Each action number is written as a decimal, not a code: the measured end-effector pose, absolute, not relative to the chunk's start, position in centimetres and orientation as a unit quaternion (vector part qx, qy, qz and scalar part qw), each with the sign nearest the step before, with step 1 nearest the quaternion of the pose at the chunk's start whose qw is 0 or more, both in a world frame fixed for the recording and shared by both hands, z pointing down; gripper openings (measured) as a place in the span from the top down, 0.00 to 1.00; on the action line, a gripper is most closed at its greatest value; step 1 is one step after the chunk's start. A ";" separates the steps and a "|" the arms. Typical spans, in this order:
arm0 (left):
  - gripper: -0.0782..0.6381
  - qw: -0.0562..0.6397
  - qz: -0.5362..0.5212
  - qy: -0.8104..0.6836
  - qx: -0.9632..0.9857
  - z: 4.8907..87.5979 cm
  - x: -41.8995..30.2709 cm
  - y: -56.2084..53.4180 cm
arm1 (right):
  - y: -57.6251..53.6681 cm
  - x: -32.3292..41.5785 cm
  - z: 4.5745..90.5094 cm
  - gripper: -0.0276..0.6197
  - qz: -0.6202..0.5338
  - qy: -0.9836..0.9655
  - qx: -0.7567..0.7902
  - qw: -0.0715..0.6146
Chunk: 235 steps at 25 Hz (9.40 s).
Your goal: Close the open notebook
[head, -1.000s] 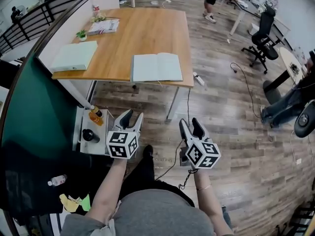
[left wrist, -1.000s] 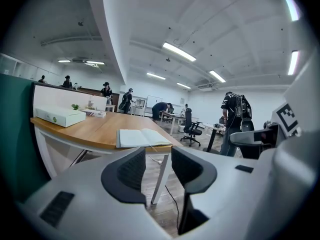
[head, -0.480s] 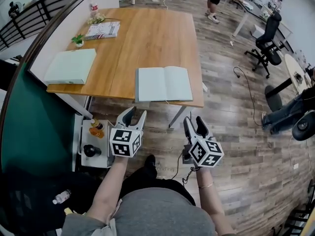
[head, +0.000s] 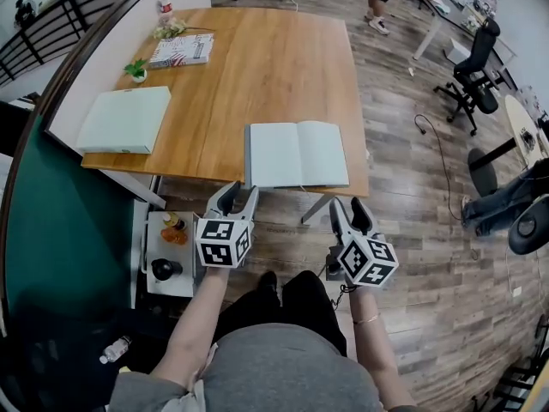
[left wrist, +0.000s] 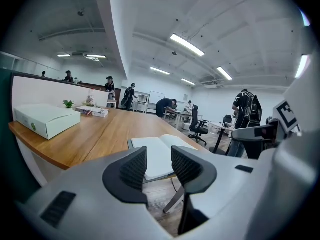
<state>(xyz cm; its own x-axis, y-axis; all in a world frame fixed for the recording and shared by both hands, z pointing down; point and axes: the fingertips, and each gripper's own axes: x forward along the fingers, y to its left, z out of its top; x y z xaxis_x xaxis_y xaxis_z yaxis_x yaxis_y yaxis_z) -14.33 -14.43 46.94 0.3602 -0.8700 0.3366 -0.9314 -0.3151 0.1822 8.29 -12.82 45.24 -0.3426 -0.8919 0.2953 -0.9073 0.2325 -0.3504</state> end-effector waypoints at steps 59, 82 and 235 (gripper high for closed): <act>0.68 0.394 -0.001 -0.698 0.598 57.7 -16.4 -17.9 | -27.7 -0.5 52.4 0.64 0.260 -0.892 0.328 0.173; 0.80 0.482 -0.073 -0.634 0.600 58.4 -15.7 -18.3 | -27.5 -0.5 52.8 0.64 0.271 -0.882 0.345 0.172; 0.85 0.241 0.326 -0.307 0.861 57.3 13.5 -21.8 | -14.8 22.3 56.2 0.66 0.343 -0.683 0.639 0.087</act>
